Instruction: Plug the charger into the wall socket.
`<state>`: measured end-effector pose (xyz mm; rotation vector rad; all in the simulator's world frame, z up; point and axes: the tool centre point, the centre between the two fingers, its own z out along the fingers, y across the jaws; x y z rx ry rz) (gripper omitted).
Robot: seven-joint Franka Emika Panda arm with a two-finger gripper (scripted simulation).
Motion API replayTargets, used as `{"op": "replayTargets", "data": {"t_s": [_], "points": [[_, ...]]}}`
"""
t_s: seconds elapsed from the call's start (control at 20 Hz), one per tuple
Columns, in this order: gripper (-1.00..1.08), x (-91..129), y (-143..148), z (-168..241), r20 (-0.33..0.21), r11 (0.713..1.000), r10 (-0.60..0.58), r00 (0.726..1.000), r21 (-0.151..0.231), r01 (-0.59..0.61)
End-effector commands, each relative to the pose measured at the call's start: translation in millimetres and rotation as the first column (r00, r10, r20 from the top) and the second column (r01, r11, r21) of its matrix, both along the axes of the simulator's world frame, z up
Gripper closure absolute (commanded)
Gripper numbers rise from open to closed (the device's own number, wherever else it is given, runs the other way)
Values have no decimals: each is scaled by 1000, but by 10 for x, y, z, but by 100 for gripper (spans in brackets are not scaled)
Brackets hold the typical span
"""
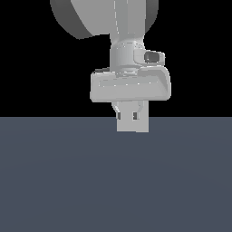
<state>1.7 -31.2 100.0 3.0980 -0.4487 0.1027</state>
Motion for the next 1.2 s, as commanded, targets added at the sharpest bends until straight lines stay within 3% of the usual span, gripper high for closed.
{"op": "replayTargets", "data": {"t_s": [0.0,0.4,1.15], "points": [[108,1,-1,1,0,1000,0,1000,0,0],[108,58,-20,1,0,1000,0,1000,0,0],[108,456,-139,0,0,1000,0,1000,0,0]]}}
